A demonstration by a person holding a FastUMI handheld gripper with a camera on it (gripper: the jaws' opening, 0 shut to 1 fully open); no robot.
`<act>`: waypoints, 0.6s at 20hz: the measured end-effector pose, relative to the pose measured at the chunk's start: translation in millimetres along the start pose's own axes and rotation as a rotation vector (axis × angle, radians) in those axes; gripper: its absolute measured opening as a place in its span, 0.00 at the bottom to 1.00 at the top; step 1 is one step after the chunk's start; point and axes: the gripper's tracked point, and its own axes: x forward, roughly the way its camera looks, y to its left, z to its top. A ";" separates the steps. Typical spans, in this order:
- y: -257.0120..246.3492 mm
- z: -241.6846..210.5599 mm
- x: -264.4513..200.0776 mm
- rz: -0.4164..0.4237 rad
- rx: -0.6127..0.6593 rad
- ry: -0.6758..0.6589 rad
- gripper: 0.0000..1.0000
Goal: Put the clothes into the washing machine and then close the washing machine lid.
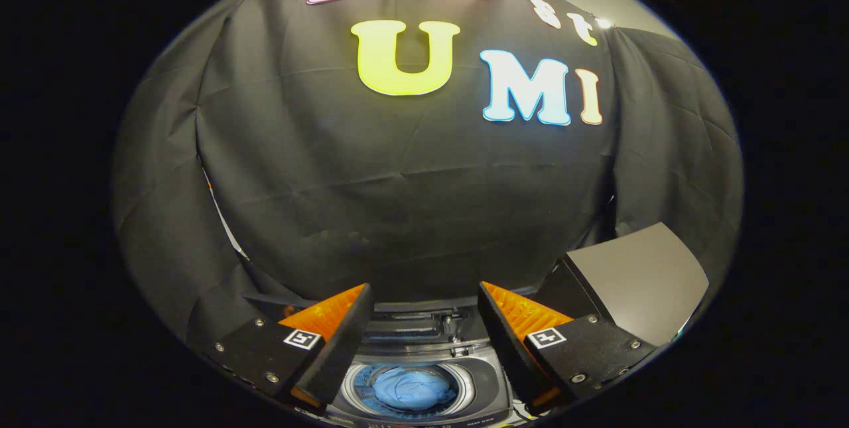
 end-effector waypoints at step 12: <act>11.2 -24.9 77.3 0.075 0.030 0.114 0.97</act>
